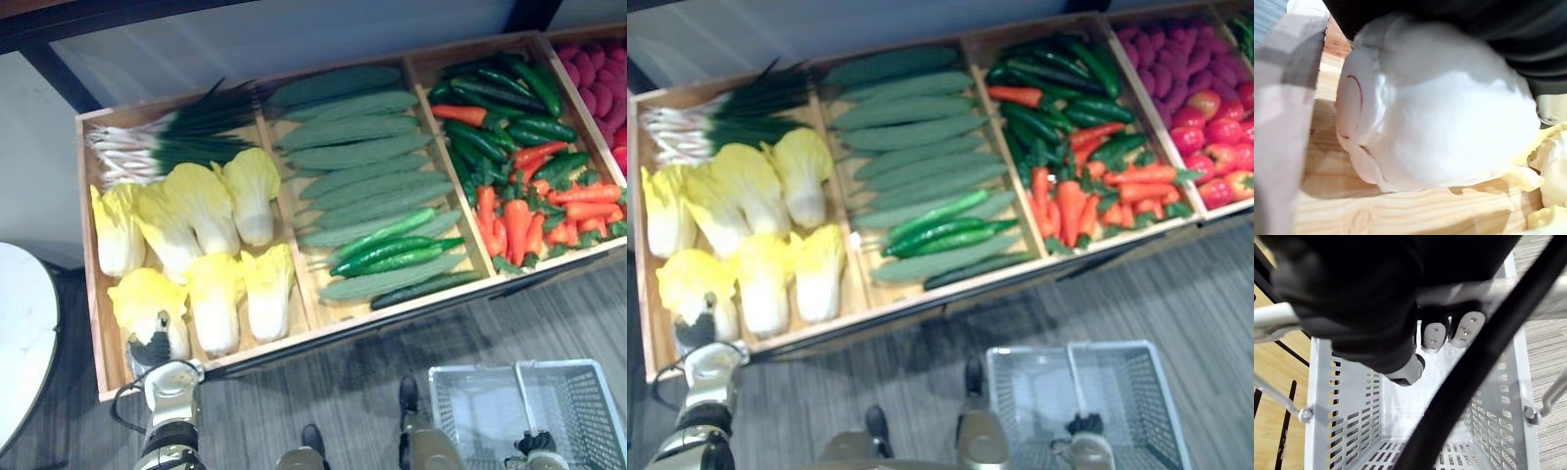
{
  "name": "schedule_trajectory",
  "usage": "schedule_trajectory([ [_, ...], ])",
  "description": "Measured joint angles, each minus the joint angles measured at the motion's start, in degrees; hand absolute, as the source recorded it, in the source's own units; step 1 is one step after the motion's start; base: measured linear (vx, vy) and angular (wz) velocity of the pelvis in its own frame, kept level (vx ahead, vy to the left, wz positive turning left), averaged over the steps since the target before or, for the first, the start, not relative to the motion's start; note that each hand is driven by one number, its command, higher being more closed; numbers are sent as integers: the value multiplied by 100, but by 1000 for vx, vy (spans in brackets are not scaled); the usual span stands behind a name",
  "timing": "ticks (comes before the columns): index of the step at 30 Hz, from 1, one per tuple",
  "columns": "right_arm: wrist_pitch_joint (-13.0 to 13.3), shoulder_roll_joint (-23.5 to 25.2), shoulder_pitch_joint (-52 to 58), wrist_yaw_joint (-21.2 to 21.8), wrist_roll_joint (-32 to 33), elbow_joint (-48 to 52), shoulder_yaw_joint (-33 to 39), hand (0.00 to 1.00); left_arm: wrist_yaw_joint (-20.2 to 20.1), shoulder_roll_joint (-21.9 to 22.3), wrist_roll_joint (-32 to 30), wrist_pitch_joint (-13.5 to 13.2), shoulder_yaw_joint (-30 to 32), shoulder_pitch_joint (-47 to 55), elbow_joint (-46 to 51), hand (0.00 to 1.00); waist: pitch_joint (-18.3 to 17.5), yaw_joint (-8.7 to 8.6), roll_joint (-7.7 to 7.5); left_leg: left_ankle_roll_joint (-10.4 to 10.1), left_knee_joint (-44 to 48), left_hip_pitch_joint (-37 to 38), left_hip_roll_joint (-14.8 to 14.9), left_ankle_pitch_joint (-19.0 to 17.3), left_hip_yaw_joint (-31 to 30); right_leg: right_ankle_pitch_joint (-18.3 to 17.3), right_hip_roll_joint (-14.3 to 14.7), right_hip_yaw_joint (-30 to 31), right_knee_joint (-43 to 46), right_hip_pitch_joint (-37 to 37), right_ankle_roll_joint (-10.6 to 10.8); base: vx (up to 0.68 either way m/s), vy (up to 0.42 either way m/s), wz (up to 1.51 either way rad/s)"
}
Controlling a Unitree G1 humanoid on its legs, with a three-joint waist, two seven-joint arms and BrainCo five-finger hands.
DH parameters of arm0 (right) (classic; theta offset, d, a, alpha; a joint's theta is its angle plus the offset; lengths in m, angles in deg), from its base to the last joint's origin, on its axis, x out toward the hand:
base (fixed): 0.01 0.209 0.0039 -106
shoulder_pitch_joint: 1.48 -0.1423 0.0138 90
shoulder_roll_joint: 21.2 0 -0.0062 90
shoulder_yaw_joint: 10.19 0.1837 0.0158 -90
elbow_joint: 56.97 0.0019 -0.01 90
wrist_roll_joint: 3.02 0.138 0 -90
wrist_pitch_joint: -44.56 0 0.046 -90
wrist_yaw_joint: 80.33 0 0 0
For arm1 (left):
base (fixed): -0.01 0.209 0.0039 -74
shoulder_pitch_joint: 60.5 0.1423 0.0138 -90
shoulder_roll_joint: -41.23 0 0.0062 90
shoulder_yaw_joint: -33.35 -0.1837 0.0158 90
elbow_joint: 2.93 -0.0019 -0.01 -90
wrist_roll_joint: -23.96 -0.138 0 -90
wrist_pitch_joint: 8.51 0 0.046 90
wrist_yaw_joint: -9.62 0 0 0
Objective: Pick vegetable in the basket
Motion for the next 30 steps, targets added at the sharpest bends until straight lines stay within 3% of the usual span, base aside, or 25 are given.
schedule_trajectory([
  [6, -2, 4, 51, 111, 3, 16, 91, 100, -256, 466, 67, 200, -277, 535, 1471, 100, -53, 1, -38, 3, 7, 43, -6, 2, -129, 3, -30, -131, -1, 126, 5, 2, -20, 10],
  [14, -16, 3, 303, 204, 5, 161, 289, 100, -416, 483, -692, 348, -329, 980, 2709, 100, -444, 18, 15, 77, 139, 59, -4, -46, -139, -10, -60, -122, 96, 159, -15, -24, -15, 1],
  [24, -16, 2, 759, 342, 6, 381, 451, 100, -489, 473, -1557, 350, -350, 1356, 4388, 100, -963, 25, 191, 52, 196, 73, 57, -117, 6, -18, -28, 20, 75, 176, -29, -65, -37, -7],
  [30, 3, -1, 814, 402, 8, 385, 461, 100, -654, 212, -2135, 183, -539, 1637, 5662, 100, -1025, 49, 132, 17, 193, 150, 78, -141, 227, 116, 59, 261, -55, 167, -21, -7, -18, -22],
])
